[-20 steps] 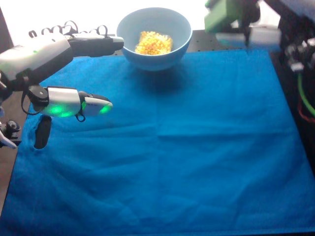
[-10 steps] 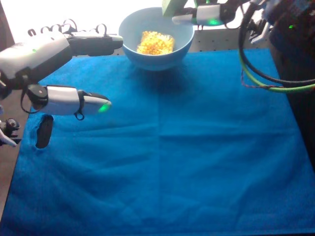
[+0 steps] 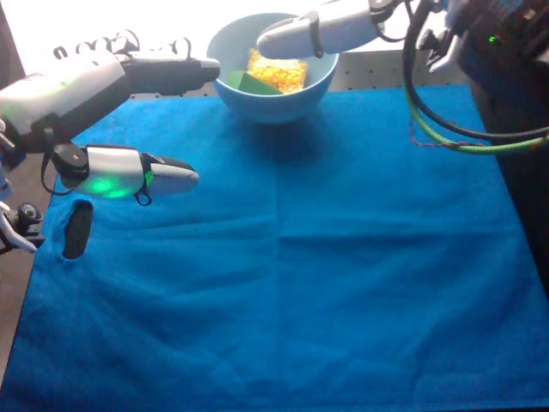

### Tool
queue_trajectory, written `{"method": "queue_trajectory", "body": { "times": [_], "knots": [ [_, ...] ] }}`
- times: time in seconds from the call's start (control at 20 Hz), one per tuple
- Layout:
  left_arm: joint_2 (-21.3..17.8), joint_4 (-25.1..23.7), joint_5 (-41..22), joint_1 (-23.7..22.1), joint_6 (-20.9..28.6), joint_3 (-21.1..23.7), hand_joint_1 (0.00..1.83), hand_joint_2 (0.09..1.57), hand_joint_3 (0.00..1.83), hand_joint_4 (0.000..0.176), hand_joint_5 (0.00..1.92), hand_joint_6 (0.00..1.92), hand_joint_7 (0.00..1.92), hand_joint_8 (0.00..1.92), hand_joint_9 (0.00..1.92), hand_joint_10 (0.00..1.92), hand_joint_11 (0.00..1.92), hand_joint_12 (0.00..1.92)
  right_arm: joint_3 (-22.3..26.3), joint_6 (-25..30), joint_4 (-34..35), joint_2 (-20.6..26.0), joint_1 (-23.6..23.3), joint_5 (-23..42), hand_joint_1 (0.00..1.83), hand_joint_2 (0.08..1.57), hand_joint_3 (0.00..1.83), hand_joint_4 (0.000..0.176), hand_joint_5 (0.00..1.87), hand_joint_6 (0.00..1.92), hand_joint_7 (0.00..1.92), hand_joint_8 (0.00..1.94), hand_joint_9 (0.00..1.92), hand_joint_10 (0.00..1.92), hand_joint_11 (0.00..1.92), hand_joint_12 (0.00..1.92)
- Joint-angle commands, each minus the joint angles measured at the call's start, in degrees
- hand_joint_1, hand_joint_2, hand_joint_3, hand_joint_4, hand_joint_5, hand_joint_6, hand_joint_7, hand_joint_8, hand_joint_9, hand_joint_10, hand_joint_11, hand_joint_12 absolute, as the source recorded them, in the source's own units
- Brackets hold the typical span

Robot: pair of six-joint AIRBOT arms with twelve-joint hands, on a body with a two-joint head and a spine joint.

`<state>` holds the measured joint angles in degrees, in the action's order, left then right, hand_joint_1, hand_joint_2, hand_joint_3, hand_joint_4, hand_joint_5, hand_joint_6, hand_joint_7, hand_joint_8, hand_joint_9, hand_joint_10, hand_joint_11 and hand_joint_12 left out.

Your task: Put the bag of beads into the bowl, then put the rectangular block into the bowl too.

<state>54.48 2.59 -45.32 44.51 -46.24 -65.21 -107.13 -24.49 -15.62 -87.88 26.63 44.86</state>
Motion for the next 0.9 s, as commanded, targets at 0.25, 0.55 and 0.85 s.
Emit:
{"method": "queue_trajectory", "body": {
  "times": [0.25, 0.55, 0.85],
  "knots": [
    [-4.1, 1.74, -16.87, 2.03, 0.9, 4.32, 0.82, 1.03, 0.0, 0.024, 0.35, 0.0, 0.44, 0.0, 0.47, 0.0, 0.0, 0.82, 11.84, 0.09, 3.6, 13.72, 1.88, 20.24, 0.51, 0.84, 0.01, 0.176, 0.0, 0.0, 0.0, 0.0, 0.0, 0.0, 0.0, 0.0],
    [-9.6, 5.07, -29.72, 9.2, 0.45, 9.95, 0.8, 1.03, 0.0, 0.047, 0.24, 0.0, 0.27, 0.0, 0.31, 0.0, 0.0, 0.77, 24.41, 0.09, 12.04, 22.76, 16.27, 35.62, 0.62, 0.97, 0.02, 0.153, 0.0, 0.0, 0.0, 0.0, 0.0, 0.0, 0.0, 0.01],
    [-10.85, 9.24, -39.75, 17.12, -0.84, 14.0, 0.52, 0.92, 0.0, 0.079, 0.12, 0.0, 0.19, 0.0, 0.26, 0.0, 0.0, 0.84, 32.88, 0.09, 20.41, 25.52, 29.98, 45.21, 0.69, 0.93, 0.0, 0.162, 0.0, 0.0, 0.0, 0.0, 0.0, 0.0, 0.0, 0.0]
  ]
}}
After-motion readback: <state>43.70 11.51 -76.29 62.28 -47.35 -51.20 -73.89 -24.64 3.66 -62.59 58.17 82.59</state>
